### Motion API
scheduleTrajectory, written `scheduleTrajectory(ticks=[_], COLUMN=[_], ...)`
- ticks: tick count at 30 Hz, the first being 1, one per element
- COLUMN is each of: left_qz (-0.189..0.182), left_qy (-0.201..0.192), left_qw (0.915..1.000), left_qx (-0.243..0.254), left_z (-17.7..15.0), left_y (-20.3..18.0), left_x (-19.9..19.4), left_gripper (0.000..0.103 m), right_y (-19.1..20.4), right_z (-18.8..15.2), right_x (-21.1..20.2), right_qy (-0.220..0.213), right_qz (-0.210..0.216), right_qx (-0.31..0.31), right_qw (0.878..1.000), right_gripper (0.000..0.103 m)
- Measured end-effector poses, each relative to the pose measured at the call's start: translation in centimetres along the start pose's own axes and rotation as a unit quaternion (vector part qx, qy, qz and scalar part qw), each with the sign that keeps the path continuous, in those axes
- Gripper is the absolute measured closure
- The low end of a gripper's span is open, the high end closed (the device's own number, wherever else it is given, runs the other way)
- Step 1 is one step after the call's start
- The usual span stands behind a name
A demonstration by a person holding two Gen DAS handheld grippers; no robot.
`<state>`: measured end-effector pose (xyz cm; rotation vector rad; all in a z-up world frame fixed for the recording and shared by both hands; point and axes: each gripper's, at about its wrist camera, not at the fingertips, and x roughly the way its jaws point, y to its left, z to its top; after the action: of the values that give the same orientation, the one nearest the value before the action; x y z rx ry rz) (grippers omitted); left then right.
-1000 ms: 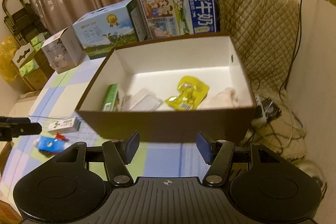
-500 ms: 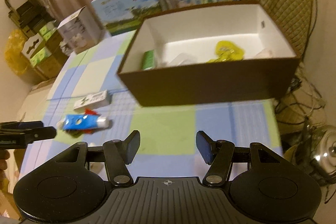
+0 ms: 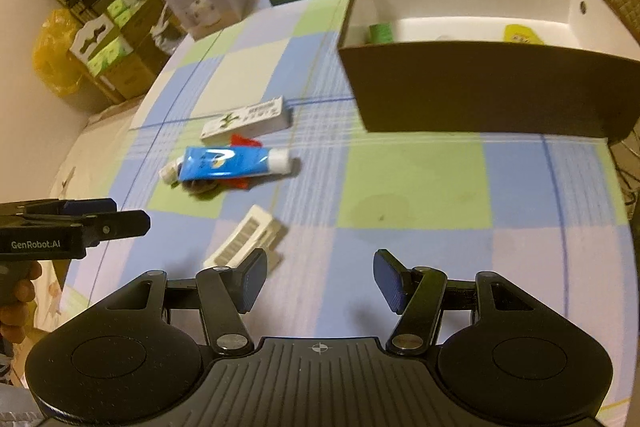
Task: Organize objects
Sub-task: 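Withdraw both grippers from the brown box toward the remaining items, then grasp the white plastic clip with the right gripper while the left gripper grasps the blue tube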
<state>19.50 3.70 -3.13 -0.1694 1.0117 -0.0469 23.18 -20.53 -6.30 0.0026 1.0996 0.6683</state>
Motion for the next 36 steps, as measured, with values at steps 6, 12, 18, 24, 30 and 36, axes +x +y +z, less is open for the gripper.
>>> scheduleTrajectory(ticks=[6,12,18,24,30,36], left_qz=[0.009,0.014,0.011,0.01,0.011,0.009], left_qy=[0.005,0.017,0.031,0.04,0.041,0.048], left_qw=[0.9999,0.9997,0.9994,0.9991,0.9991,0.9986], left_qx=[-0.01,-0.011,-0.005,0.0,0.008,0.021], left_z=[-0.8,-1.2,-1.1,-0.7,0.1,0.8], left_y=[2.3,4.4,5.8,7.0,7.9,8.1], left_x=[0.1,1.0,2.4,3.8,4.7,5.8], left_gripper=[0.026,0.026,0.026,0.026,0.026,0.026], right_y=[1.8,3.3,5.1,6.8,7.4,7.8], right_z=[-0.2,-0.2,0.0,0.1,0.4,0.5], right_x=[1.7,3.9,6.6,9.5,11.3,12.8], right_qy=[0.009,0.021,0.038,0.058,0.065,0.07], right_qz=[-0.004,-0.009,-0.008,-0.022,-0.034,-0.048], right_qx=[-0.001,0.005,0.014,0.014,0.022,0.017], right_qw=[1.0,1.0,0.999,0.998,0.997,0.996], right_gripper=[0.046,0.046,0.046,0.046,0.046,0.047])
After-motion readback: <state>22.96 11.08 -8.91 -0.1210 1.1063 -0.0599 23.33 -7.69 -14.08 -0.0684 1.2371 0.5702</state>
